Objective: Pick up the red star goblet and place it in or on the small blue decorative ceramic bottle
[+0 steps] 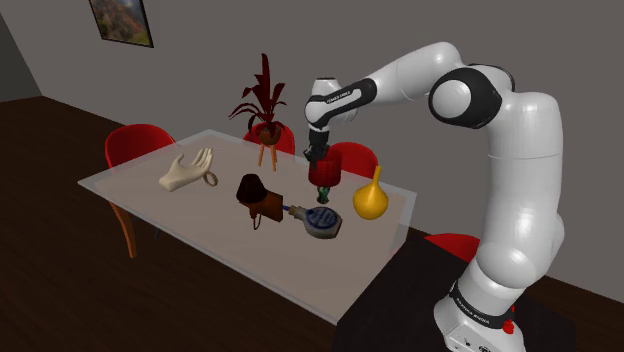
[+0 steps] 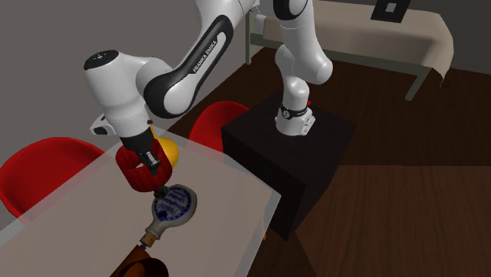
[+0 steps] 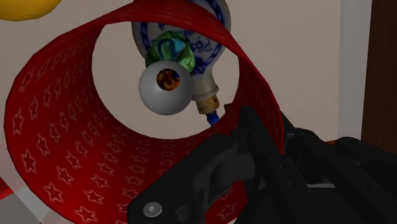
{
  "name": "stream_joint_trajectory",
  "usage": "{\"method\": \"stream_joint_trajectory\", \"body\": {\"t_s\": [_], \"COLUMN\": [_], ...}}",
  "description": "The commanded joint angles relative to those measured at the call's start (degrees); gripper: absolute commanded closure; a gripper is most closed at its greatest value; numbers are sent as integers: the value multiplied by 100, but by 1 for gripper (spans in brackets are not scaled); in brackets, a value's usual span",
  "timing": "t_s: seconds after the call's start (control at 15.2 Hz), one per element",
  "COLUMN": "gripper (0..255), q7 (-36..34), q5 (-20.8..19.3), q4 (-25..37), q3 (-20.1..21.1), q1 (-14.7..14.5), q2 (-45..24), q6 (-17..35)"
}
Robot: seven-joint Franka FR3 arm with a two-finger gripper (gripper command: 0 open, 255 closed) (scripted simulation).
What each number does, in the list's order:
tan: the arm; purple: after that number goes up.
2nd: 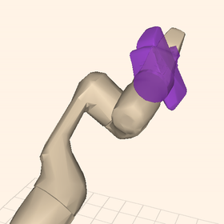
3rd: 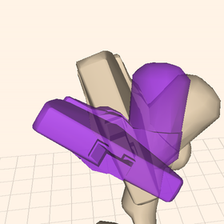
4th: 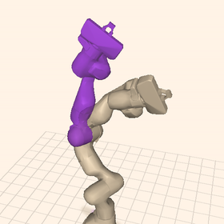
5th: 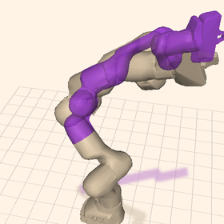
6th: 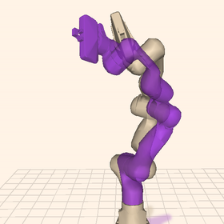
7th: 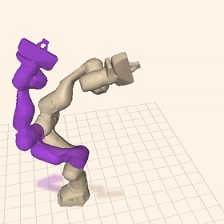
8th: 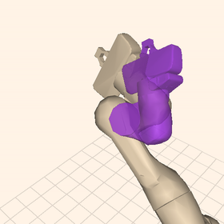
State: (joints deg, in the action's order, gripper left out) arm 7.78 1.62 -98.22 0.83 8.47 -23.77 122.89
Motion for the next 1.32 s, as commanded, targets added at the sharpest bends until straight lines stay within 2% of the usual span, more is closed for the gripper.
{"method": "stream_joint_trajectory", "body": {"t_s": [0.0, 0.26, 0.33, 0.66, 0.92, 1.25], "gripper": [255, 255, 0, 0, 0, 0], "q7": [2, 2, 1, 2, -1, -1], "q5": [0, 0, 0, 0, -3, -3], "q4": [-10, -10, -10, -10, 315, 315], "q3": [0, 0, 0, 0, -5, -5], "q1": [1, 1, 0, 1, 11, 11], "q2": [0, 0, 0, 0, 287, 287], "q6": [20, 20, 20, 20, -593, -593]}}
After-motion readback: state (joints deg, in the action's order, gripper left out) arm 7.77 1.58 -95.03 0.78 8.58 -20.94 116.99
